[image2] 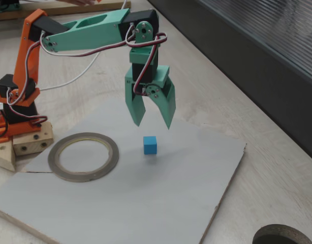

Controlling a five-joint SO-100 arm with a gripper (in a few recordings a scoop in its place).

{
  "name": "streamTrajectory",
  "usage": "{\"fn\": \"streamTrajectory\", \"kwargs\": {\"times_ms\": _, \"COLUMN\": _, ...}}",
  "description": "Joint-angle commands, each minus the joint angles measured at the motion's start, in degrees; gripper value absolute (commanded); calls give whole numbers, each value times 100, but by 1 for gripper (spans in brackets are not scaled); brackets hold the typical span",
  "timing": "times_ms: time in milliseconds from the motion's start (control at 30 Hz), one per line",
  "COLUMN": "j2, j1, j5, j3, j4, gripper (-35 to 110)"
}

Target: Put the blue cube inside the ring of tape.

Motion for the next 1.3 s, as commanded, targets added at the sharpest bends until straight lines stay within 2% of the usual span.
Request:
{"fn": "streamTrajectory", "kwargs": {"times_ms": 0, "j2": 167, "j1": 105, "j5": 0, "j3": -9, "j4": 35, "gripper": 51}}
{"fn": "streamTrajectory", "kwargs": {"times_ms": 1267, "j2": 79, "j1": 97, "j5": 53, "j3": -9, "j4": 0, "gripper": 51}}
